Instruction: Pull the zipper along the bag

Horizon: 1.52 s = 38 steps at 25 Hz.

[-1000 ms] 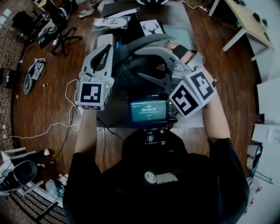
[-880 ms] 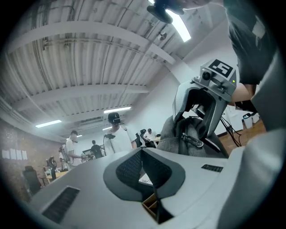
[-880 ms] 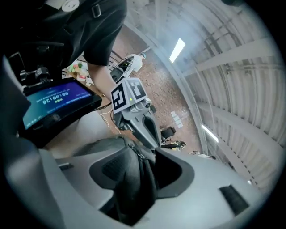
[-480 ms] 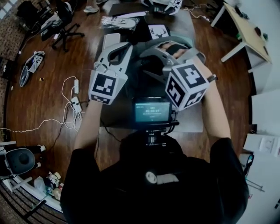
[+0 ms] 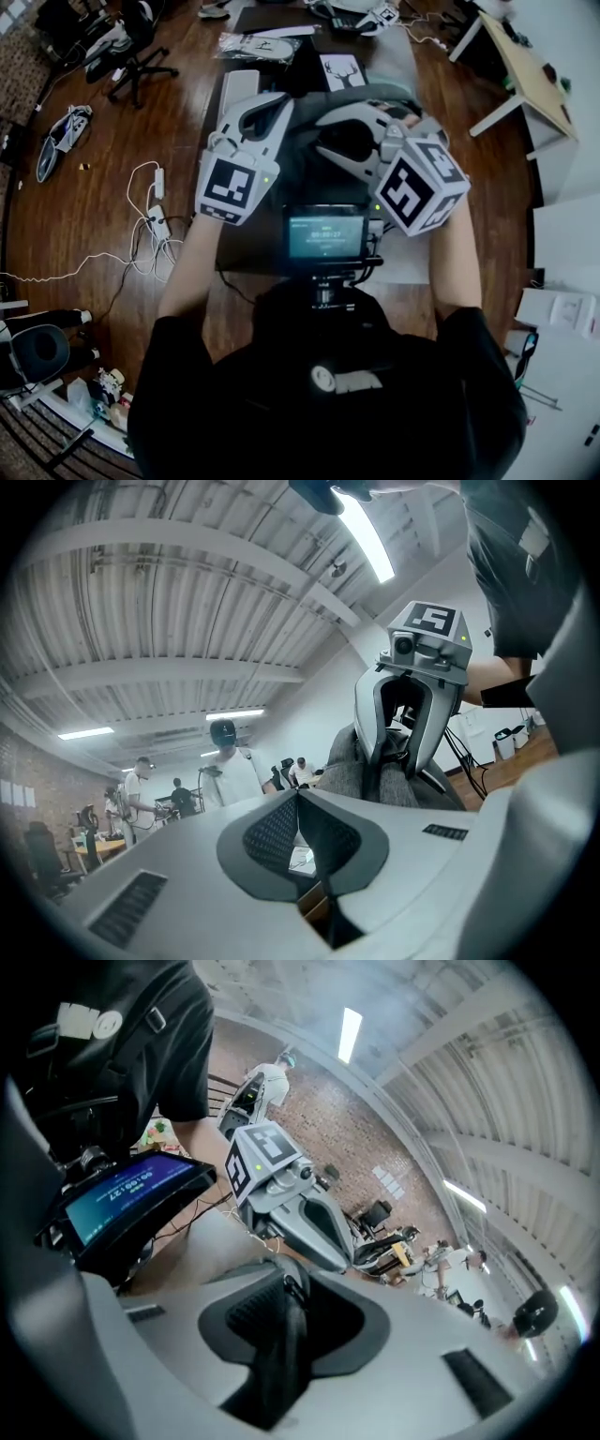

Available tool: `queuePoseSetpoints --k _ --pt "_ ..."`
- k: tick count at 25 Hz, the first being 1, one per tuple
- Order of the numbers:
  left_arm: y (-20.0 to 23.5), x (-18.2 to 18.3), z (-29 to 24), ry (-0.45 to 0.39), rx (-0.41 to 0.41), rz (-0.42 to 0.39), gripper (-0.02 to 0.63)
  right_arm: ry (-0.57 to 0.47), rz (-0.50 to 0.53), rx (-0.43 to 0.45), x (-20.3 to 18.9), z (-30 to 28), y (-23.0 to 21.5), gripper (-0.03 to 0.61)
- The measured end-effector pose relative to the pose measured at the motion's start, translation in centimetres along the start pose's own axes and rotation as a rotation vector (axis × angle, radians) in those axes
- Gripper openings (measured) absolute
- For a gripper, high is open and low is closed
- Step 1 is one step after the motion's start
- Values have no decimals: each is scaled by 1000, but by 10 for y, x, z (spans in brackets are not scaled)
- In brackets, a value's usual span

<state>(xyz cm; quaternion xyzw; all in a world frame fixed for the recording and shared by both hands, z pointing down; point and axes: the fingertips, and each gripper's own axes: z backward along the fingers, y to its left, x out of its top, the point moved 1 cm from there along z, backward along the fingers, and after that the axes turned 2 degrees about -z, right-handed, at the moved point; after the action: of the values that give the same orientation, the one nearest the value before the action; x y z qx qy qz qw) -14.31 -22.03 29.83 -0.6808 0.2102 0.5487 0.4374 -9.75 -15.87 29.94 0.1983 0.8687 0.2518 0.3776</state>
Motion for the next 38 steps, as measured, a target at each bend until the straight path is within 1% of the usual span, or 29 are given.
queuePoseSetpoints --k 2,5,7,9,10,12,13,15,17,19,21,23,26,31,38 --pt "0 0 1 -10 -4 4 5 -19 -32 22 3 0 2 107" --pt "0 0 2 -25 -6 29 5 -34 -96 102 6 3 5 106" --pt "0 2 2 -30 -6 32 5 -35 -115 143 8 6 4 106" --pt "-1 4 2 -31 -9 34 5 -64 -147 156 12 12 0 103" --pt "-2 4 3 -28 -12 41 5 -75 -175 144 14 14 -3 86" --pt "-3 3 4 -27 -14 48 3 -44 -203 72 14 15 -11 29" --pt "-2 3 4 -30 -14 46 5 -5 -183 22 12 13 -12 21" --pt "-2 4 5 -37 -13 44 5 60 -107 -85 8 7 -12 20" --pt "-4 4 5 -40 -20 39 3 93 -47 -205 5 3 -16 22" --pt "-9 5 3 -40 -37 25 5 99 -33 -297 3 3 -19 17" --pt "-13 9 2 -43 -48 15 5 63 -95 -355 5 6 -21 14" --pt "-13 14 -1 -38 -30 10 5 7 -201 -382 5 11 -22 14" --pt "-13 20 -11 -22 -7 6 5 -39 -334 -373 0 16 -24 14" --pt "-17 19 -17 -8 -41 25 3 -65 -492 -391 1 23 -30 14" --pt "-17 19 -18 -6 -50 29 2 -183 -751 -431 -16 42 -39 14"
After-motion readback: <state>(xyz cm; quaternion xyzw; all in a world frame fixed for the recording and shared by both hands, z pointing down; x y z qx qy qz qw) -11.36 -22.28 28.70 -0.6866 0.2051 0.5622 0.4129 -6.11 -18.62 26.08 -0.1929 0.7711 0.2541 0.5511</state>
